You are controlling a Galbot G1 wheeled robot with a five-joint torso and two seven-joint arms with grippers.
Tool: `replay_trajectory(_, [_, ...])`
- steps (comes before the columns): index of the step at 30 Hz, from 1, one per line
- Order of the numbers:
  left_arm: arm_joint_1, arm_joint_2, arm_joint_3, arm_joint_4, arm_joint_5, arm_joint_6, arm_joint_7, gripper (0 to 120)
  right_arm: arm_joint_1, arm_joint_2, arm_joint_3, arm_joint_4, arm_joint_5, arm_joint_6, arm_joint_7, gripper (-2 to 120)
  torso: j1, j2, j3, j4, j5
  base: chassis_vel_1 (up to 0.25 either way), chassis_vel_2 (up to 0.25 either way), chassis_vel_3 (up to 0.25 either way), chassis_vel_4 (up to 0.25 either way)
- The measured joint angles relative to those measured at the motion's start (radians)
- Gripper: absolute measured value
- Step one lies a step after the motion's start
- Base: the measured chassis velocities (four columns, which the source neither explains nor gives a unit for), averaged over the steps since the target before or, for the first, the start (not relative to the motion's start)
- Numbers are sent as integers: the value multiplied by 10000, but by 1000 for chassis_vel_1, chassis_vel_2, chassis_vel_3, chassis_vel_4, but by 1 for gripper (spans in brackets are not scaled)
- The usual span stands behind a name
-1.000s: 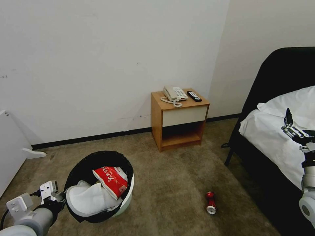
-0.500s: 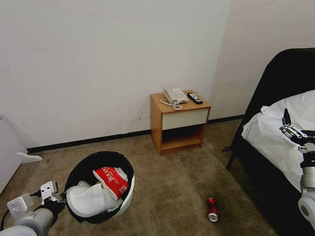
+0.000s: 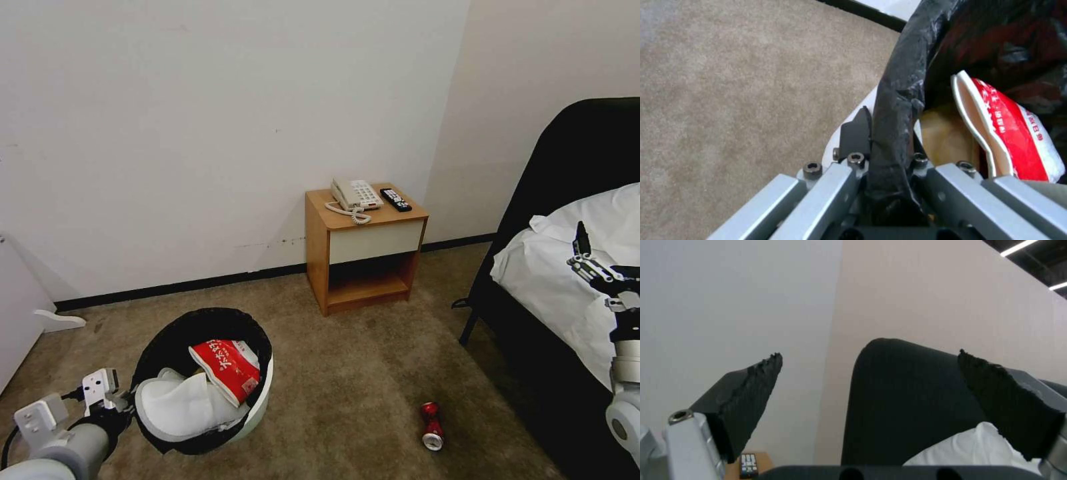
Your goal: Pick up the trash bin, then pick up the garbage from the floor and place it into the trash bin.
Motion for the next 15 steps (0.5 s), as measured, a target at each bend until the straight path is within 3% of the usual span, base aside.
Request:
replay_trajectory(13, [5, 24, 6, -2, -3, 0, 0, 1, -28, -58, -105, -19, 15, 41, -7, 100, -1, 1, 0, -1, 0, 0, 0, 0, 0])
replay_trajectory(15, [6, 42, 8, 12, -4, 0, 0, 1, -108, -161, -278, 321, 419, -453, 237, 100, -1, 0, 0, 0, 1, 0, 0, 0, 0])
